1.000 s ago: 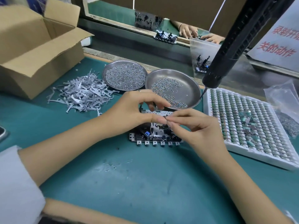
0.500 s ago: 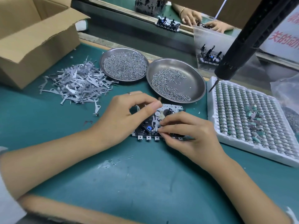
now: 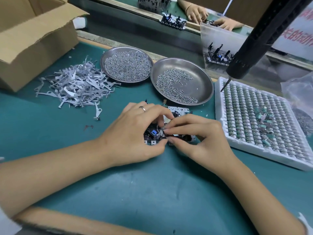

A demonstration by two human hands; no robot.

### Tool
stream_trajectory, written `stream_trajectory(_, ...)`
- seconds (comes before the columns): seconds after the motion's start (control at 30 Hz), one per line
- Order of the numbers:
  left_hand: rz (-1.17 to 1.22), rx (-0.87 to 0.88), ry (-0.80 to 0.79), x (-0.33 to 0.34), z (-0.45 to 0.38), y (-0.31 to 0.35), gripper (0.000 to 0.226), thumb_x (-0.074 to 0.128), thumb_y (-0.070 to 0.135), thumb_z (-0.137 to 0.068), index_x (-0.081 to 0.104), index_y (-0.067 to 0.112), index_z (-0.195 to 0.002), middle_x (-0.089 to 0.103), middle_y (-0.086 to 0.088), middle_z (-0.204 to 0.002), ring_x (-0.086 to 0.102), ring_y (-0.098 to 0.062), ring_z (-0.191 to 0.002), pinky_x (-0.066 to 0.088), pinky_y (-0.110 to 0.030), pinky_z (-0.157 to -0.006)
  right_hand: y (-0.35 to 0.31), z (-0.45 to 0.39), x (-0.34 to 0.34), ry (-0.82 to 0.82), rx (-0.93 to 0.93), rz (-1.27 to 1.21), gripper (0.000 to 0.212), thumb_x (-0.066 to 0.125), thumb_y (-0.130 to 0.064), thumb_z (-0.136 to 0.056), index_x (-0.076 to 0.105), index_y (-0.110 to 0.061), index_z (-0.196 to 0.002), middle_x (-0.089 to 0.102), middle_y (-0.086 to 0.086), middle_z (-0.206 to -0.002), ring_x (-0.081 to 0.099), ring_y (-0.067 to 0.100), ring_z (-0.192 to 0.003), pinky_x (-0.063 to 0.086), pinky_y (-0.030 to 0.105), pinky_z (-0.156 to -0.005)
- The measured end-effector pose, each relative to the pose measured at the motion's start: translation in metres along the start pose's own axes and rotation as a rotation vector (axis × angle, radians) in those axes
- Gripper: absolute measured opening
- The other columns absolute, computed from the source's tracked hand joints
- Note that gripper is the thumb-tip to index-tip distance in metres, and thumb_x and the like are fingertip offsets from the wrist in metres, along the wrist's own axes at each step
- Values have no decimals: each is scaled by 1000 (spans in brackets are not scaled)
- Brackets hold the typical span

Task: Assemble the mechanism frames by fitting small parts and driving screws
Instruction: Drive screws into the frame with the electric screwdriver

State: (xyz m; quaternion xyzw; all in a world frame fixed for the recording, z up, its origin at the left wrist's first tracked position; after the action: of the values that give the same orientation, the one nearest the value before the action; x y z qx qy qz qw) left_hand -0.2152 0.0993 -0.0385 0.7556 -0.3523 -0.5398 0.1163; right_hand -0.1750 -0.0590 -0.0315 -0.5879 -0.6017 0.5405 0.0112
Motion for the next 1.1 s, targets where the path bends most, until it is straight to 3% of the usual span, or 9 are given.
stream_trajectory(0.3,36,0,48,1,-1,-1,46,70,28,-68,62,21,-113,66,16,-85,47,-1,-84,32,-20,-93,4,0,1,-30,150,-200,25,70,16,-74,75,-1,-91,67,10,-94,63,13,-89,48,21,-82)
stream_trajectory(0.47,46,-6,61,1,-2,-1,43,69,27,-67,67,18,-109,65,18,-82,50,-5,-84,32,-20,-93,2,0,1,6,113,-172,26,65,16,-72,75,-1,-88,67,8,-92,63,12,-88,48,22,-81)
stream_trajectory(0.67,44,4,52,2,-3,-2,24,72,29,-69,73,22,-92,66,16,-81,56,-9,-82,37,-31,-90,-6,0,-18,478,-21,48,27,59,9,-76,71,-11,-90,63,8,-83,59,10,-77,45,18,-73)
stream_trajectory(0.77,71,18,64,2,-2,-4,22,70,34,-69,72,25,-89,60,24,-80,51,-2,-82,36,-26,-89,-10,-4,-35,766,14,55,26,62,-5,-84,63,-20,-105,55,-1,-90,54,15,-83,46,31,-75)
stream_trajectory(0.83,81,29,68,2,-2,-4,24,65,40,-69,72,26,-88,60,26,-80,51,0,-83,36,-25,-89,-12,-13,-49,893,72,55,37,66,-19,-84,53,-27,-118,53,2,-100,54,22,-93,47,42,-83)
stream_trajectory(0.9,89,41,77,2,-3,-4,26,62,44,-69,72,27,-87,60,27,-81,51,1,-83,35,-23,-88,-15,-28,-65,930,142,39,56,70,-28,-82,42,-24,-131,51,6,-112,53,21,-104,44,44,-92)
stream_trajectory(0.97,95,46,84,3,-4,-6,27,61,45,-68,72,28,-86,60,26,-79,50,2,-82,35,-23,-87,-21,-47,-78,896,171,-7,73,72,-34,-81,31,-24,-140,52,-2,-114,55,10,-106,45,33,-96)
stream_trajectory(1.03,109,35,93,4,-4,-8,26,61,46,-67,73,30,-85,61,27,-78,51,3,-83,35,-22,-87,-28,-63,-86,859,156,-48,81,72,-32,-82,23,-25,-145,56,-9,-107,59,2,-97,48,21,-88)
stream_trajectory(1.1,125,23,105,5,-4,-10,25,62,47,-65,72,33,-84,60,29,-78,51,4,-85,35,-21,-88,-33,-75,-89,874,128,-67,80,71,-25,-84,20,-22,-146,59,-12,-96,62,3,-88,50,19,-81)
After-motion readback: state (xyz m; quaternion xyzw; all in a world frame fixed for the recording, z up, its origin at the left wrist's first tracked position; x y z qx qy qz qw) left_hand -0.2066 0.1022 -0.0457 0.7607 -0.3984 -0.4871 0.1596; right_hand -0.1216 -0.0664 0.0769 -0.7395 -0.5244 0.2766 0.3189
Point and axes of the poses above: each hand's wrist, its own z-axis away from the middle knuckle, its own x-axis out of the palm, y = z × x, the point moved 3 cm from there along -z, towards the middle knuckle
